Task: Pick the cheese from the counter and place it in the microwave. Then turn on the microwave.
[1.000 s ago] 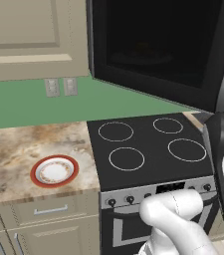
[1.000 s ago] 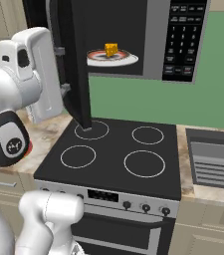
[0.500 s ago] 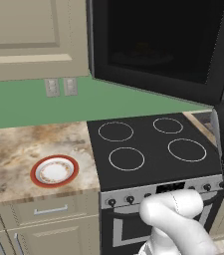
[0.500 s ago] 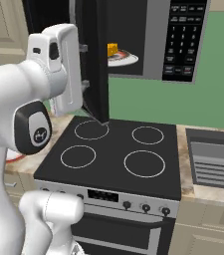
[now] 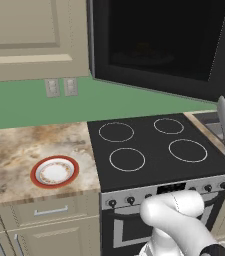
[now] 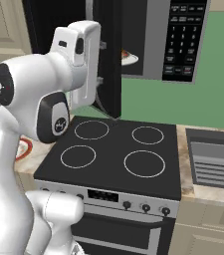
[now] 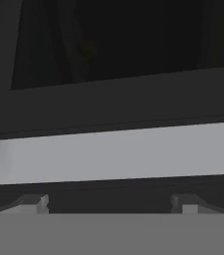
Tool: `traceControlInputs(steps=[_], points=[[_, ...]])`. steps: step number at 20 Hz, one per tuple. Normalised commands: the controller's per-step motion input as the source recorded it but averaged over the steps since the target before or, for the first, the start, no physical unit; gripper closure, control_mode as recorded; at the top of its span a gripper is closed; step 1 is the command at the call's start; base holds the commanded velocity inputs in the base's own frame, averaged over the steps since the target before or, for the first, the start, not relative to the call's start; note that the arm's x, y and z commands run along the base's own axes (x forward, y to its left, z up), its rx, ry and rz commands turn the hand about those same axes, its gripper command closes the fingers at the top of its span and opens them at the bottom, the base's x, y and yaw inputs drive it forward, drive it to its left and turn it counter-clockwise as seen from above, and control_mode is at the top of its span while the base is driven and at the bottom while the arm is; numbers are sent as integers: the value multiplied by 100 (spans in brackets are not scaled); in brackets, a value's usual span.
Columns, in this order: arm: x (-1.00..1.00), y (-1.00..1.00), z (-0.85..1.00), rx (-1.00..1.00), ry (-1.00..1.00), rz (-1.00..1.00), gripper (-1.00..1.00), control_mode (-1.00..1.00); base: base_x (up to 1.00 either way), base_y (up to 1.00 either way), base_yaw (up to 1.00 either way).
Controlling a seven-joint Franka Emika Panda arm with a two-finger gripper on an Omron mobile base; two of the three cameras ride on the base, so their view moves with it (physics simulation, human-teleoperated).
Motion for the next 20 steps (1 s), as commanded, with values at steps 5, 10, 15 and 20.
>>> traceControlInputs(steps=[5,10,15,20], points=[[36,-9,0,11,0,4,-100,-100,0,0,0],[34,-1,-1,12,0,4,-100,-100,0,0,0],[33,0,-1,11,0,2,-100,-100,0,0,0],[33,0,0,6,0,3,-100,-100,0,0,0]])
